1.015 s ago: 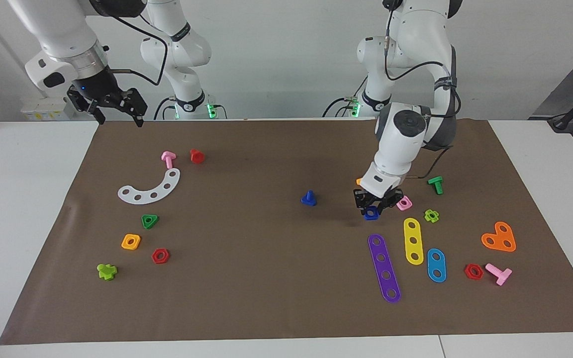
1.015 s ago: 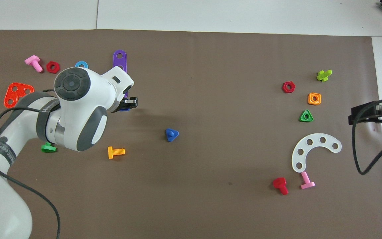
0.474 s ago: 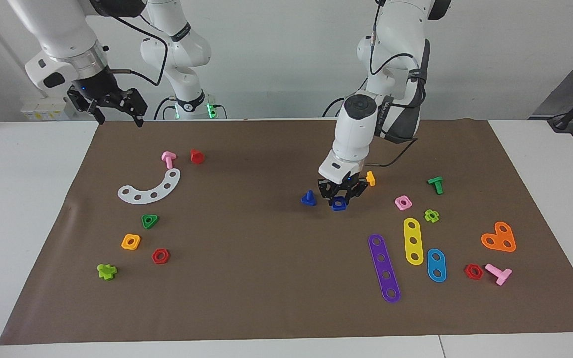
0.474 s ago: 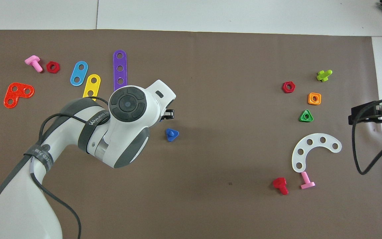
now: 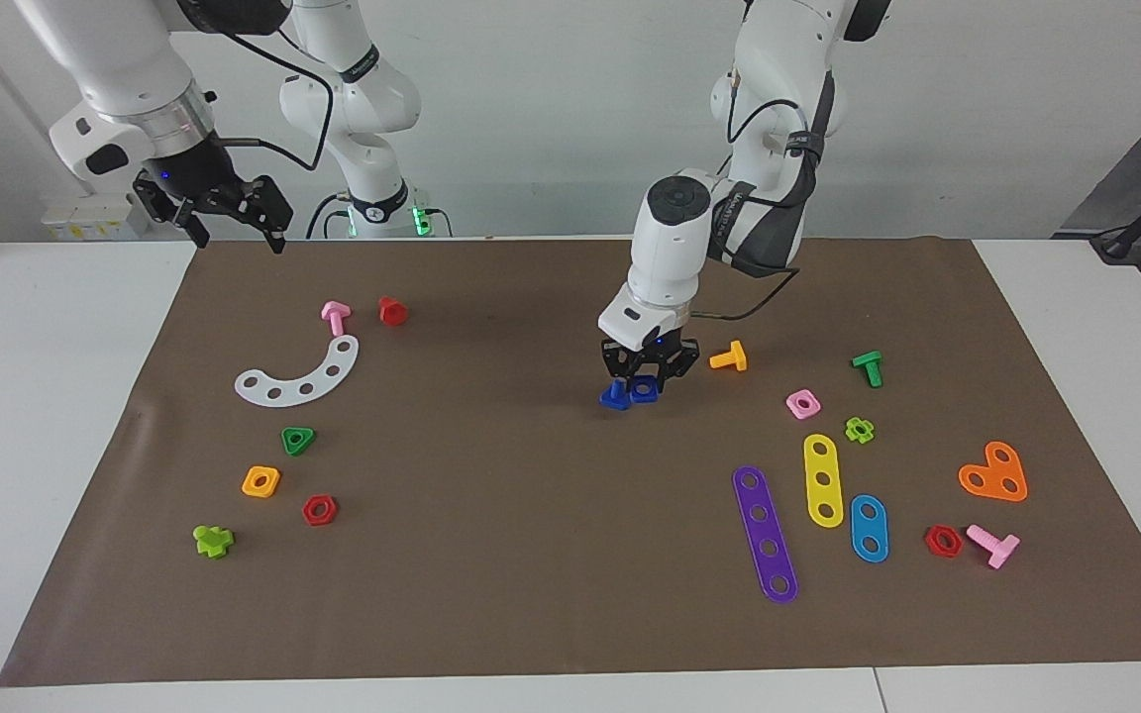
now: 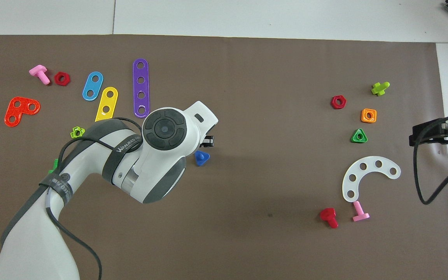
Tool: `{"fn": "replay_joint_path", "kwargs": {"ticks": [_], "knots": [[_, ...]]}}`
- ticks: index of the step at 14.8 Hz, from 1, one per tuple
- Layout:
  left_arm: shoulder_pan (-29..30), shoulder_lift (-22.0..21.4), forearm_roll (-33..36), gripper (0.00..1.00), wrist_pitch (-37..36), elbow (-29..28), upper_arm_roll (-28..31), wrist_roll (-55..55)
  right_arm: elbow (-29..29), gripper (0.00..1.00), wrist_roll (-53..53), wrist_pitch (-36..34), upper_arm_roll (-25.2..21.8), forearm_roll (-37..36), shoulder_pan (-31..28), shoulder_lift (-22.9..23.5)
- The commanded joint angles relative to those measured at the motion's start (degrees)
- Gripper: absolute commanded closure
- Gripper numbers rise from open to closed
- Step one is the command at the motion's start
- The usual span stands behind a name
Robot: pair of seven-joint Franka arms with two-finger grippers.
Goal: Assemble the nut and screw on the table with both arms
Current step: 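Carry the blue nut with the left gripper above the blue bolt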
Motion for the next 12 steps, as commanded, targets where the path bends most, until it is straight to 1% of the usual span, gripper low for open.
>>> {"fn": "replay_joint_path", "kwargs": {"ticks": [1, 4, 7, 11, 12], "knots": [[-0.4, -1.1, 1.0, 0.82, -0.8, -0.9, -0.1, -1.4, -0.8, 0.0, -0.5, -0.2, 0.1, 1.0, -0.6, -0.7], [-0.5, -1.5, 1.0, 0.83, 1.3, -2.8, -0.1, -1.4, -1.1, 0.0, -0.6, -0.1, 0.1, 1.0, -0.7, -0.7], [-0.5, -2.7, 0.9, 0.83, 5.6, -6.9, -0.5, -1.6, -1.1, 0.0, -0.6, -0.1, 0.1, 1.0, -0.7, -0.8], [-0.6, -3.6, 0.8, 0.82, 8.7, -10.3, -0.6, -1.5, -1.1, 0.0, -0.3, 0.0, 0.1, 1.0, -0.7, -0.8], [-0.6, -3.6, 0.8, 0.82, 9.1, -10.3, -0.7, -1.5, -1.1, 0.0, -0.3, 0.0, 0.1, 1.0, -0.7, -0.8]]}}
